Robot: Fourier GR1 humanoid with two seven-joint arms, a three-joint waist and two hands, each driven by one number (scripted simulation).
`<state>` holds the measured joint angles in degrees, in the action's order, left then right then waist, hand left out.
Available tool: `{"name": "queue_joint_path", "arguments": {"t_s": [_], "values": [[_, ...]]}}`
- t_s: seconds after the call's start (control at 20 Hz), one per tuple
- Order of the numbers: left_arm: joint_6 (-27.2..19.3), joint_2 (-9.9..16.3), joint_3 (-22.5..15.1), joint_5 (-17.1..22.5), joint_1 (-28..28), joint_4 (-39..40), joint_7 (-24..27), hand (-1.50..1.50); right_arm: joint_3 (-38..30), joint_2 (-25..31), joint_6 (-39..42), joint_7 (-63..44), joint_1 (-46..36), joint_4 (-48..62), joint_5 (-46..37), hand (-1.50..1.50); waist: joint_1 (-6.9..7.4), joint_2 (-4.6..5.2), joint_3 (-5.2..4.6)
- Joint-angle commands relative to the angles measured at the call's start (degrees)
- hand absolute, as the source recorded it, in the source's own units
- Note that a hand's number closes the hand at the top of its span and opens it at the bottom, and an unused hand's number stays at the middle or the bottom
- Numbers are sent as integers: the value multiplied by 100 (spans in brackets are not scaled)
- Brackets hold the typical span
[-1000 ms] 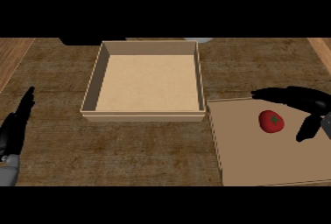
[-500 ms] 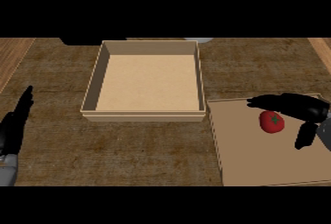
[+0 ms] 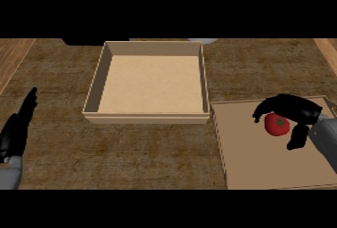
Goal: Pick the tomato from the tray and place it in the cardboard box
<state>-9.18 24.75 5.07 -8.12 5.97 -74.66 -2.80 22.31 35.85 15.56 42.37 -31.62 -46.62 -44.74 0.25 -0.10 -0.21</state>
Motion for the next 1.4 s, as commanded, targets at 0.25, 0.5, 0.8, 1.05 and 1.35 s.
{"name": "queue_joint_path", "arguments": {"t_s": [0.25, 0.5, 0.8, 1.05, 1.35], "values": [[149, 110, 195, 31, -53, -282, -138, 0, -588, -1024, -1055, -1460, 278, -191, -135, 150, -42, -34, 22], [-47, 118, 375, 3, -315, 62, -96, 0, -1542, -1142, -1284, -3753, 742, 230, 170, 150, -718, -259, -29], [-95, 108, 390, -39, -450, 111, -120, 0, -1699, -1553, -2237, -5753, 631, -604, -311, 150, -809, -374, -81], [-90, 118, 343, -83, -454, 34, -152, 0, -1375, -2044, -2868, -7097, 326, -1647, -1070, 150, -714, -417, -68], [-1, 100, 303, -37, -471, -97, -137, 0, -434, -2840, -2832, -8767, -132, -2971, -2468, 150, -470, -321, -33]]}}
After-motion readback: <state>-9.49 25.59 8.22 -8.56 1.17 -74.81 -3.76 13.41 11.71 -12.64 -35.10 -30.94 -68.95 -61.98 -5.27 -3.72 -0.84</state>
